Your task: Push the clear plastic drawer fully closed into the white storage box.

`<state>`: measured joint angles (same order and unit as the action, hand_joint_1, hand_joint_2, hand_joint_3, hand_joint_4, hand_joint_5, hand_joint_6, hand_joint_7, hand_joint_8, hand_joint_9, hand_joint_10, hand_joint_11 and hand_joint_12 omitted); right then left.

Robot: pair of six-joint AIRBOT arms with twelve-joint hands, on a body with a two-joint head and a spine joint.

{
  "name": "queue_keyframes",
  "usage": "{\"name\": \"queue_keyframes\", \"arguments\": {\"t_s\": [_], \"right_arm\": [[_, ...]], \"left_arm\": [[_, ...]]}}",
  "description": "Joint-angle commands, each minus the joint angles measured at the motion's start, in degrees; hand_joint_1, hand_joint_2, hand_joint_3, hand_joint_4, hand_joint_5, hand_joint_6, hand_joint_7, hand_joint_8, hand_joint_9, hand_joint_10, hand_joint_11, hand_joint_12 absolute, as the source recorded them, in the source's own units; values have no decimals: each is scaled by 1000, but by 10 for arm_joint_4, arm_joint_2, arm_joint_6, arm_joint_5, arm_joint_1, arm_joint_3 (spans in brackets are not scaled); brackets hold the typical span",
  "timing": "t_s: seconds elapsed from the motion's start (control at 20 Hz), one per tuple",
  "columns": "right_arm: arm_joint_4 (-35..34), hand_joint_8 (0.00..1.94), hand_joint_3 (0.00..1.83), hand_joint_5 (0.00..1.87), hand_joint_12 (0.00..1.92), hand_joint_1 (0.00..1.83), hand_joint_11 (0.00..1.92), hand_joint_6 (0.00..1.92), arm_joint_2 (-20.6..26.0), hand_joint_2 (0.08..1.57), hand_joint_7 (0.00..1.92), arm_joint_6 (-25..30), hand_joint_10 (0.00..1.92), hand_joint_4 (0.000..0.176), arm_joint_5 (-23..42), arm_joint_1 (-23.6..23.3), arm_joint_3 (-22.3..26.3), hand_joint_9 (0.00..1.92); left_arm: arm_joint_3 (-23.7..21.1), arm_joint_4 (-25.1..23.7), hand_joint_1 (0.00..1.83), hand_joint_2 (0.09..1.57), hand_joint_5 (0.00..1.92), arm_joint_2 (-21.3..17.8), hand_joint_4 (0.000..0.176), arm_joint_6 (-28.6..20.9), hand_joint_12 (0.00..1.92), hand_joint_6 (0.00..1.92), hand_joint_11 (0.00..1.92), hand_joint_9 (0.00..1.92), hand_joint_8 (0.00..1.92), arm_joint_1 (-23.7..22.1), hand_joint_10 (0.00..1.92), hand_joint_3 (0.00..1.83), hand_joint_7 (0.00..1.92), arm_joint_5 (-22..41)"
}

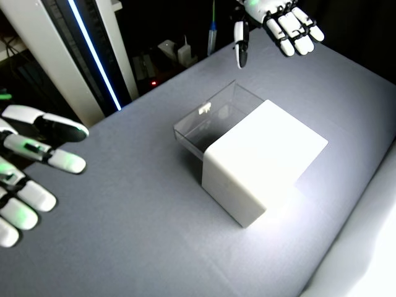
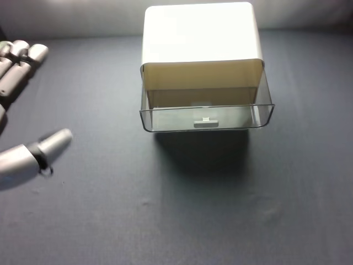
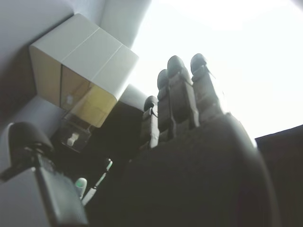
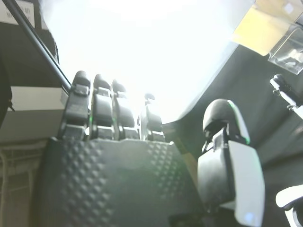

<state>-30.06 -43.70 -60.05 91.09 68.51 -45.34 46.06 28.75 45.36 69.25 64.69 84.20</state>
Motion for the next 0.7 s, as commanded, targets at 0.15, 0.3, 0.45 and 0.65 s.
{"name": "queue_keyframes", "arguments": {"t_s": [0.15,0.3,0.45,0.65], "right_arm": [[8,0,4,0,0,0,0,0,1,1116,0,15,0,157,83,0,-4,0],[29,0,1,0,0,0,0,0,-4,1111,0,37,0,175,81,4,-6,0],[68,0,0,0,0,0,0,0,-13,1088,0,46,0,157,64,0,-7,0],[130,0,0,17,0,0,0,4,-28,1073,0,48,0,103,-2,-22,-7,0]], "left_arm": [[4,-6,0,1091,0,2,124,-24,0,0,0,0,0,11,0,86,0,116],[4,0,0,1093,0,3,126,-29,0,0,0,0,0,16,0,81,0,131],[4,6,0,1094,0,3,138,-30,0,0,0,0,0,17,0,77,0,140],[4,11,0,1097,0,6,135,-30,0,0,0,0,0,18,0,74,0,146]]}}
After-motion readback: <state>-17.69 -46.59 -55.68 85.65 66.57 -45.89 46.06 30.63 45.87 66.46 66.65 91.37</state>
